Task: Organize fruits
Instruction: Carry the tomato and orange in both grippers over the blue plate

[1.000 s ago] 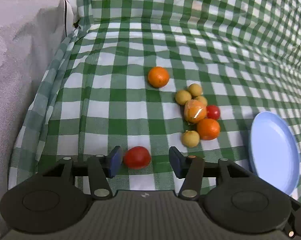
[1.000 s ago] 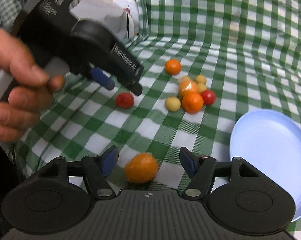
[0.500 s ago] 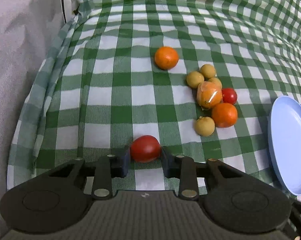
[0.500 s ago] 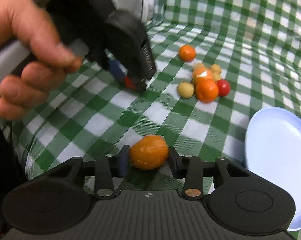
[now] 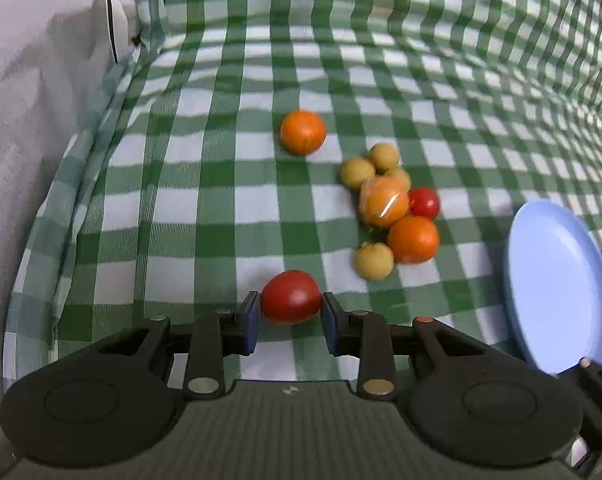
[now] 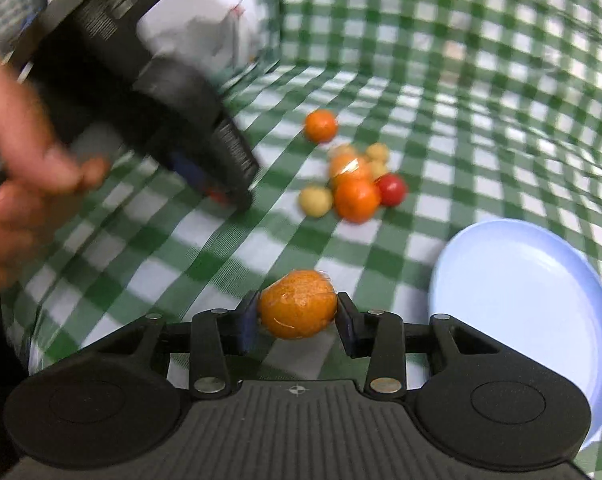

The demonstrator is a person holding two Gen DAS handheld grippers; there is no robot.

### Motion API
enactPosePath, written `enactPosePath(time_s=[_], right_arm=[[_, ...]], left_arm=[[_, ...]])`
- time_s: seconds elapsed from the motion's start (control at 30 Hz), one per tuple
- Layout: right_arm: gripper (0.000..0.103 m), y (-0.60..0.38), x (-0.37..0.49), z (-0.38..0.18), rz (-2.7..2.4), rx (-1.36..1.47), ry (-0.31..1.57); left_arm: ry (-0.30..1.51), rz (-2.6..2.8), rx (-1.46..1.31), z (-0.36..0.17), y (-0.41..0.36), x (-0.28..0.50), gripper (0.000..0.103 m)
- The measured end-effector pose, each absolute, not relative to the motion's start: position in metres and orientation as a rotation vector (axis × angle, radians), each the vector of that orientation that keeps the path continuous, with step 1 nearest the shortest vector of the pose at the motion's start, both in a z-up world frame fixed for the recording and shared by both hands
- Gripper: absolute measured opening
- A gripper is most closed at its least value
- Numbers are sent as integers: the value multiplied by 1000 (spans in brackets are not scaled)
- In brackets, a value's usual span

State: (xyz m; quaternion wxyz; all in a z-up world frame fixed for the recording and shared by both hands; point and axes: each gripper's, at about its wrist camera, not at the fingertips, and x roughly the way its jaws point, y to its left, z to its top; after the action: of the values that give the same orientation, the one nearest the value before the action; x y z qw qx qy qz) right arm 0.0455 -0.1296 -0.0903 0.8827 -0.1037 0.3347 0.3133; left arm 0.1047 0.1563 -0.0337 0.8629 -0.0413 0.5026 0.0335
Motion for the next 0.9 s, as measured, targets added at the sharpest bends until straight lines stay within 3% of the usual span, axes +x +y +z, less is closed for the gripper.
enactPosePath(time_s=[0.4,0.7,0.9], right_arm=[[42,-212,85,-6,501,-167,494],[42,-264,111,-33,331,-65,619],[42,-276,121,-50,263,-91,709]], left_arm=[[856,55,-17,6,100,84,35],[836,-114,-36,12,45,84,35],[875,-205,34,-20,-9,95,35]])
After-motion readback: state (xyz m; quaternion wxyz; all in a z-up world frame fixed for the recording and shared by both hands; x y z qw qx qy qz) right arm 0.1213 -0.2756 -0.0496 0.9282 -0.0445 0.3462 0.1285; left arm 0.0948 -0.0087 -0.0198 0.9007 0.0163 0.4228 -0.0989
